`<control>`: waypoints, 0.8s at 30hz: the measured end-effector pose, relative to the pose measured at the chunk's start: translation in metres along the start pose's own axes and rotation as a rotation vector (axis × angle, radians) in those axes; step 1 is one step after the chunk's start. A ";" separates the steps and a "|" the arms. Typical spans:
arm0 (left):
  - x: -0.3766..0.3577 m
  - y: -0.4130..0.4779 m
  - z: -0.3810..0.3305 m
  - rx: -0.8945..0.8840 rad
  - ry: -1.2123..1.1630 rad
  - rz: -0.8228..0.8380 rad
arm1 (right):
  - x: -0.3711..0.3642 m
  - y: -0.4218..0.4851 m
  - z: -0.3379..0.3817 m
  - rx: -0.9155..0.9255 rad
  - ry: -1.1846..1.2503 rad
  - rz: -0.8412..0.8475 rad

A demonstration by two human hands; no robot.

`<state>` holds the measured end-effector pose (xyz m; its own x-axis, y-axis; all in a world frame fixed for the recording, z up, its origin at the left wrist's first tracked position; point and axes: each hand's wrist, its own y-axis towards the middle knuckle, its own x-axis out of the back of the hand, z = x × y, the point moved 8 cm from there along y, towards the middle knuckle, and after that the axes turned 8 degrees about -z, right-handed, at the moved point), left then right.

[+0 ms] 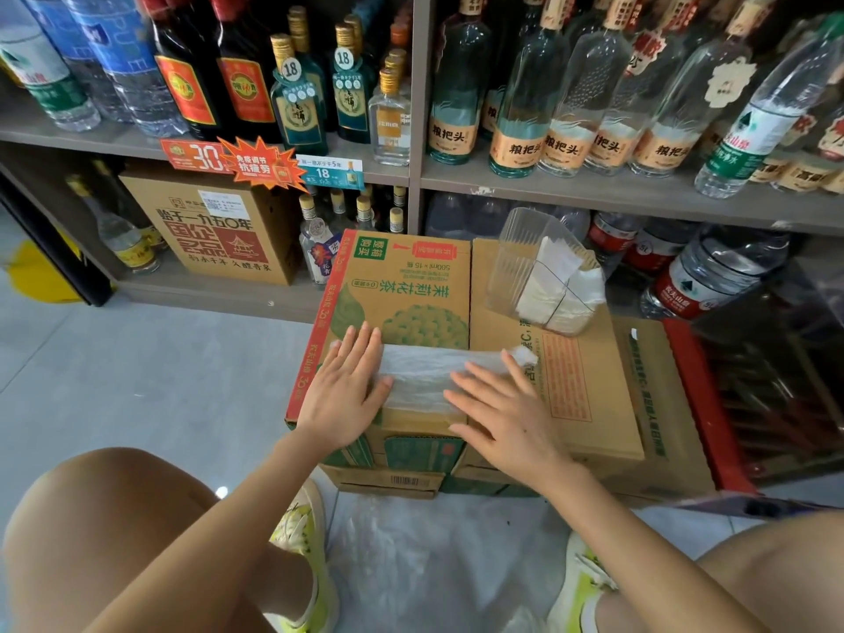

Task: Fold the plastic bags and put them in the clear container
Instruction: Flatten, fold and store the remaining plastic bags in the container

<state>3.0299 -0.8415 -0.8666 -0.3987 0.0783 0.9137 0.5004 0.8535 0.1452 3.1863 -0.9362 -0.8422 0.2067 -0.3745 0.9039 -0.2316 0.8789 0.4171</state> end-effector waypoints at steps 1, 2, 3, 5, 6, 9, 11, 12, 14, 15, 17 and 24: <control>0.004 0.000 0.002 0.023 -0.082 -0.016 | 0.000 0.002 0.002 0.011 0.017 -0.042; 0.008 -0.001 0.005 0.058 -0.170 -0.028 | 0.002 0.004 0.003 0.015 0.033 -0.093; 0.012 -0.001 0.009 0.089 -0.258 -0.045 | 0.004 0.005 0.003 0.012 0.048 -0.144; 0.026 -0.004 0.013 0.063 -0.355 -0.127 | 0.009 0.005 0.004 0.011 0.062 -0.220; 0.034 -0.007 0.012 0.001 -0.340 -0.167 | 0.012 0.005 0.003 0.002 0.069 -0.239; 0.043 -0.017 0.008 -0.173 -0.220 -0.203 | 0.017 0.006 -0.001 -0.071 0.107 -0.245; 0.041 -0.017 0.010 -0.181 -0.170 -0.164 | 0.021 0.011 -0.006 -0.145 0.149 -0.238; 0.041 -0.016 0.012 -0.143 -0.174 -0.152 | 0.022 0.016 -0.010 -0.199 0.168 -0.227; 0.045 -0.009 0.016 -0.010 -0.249 -0.157 | 0.019 0.025 -0.021 -0.339 0.209 -0.160; 0.046 -0.004 0.019 0.067 -0.281 -0.164 | 0.015 0.028 -0.026 -0.408 0.233 -0.103; 0.045 0.005 0.026 0.209 -0.280 -0.174 | 0.008 0.034 -0.034 -0.505 0.258 -0.046; 0.028 0.017 0.043 0.467 -0.285 -0.177 | -0.002 0.042 -0.050 -0.673 0.187 -0.093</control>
<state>2.9943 -0.8022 -0.8547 -0.6690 -0.0057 0.7432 0.0404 0.9982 0.0440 3.2233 -0.8837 -0.8310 0.3707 -0.4528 0.8109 0.4209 0.8602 0.2879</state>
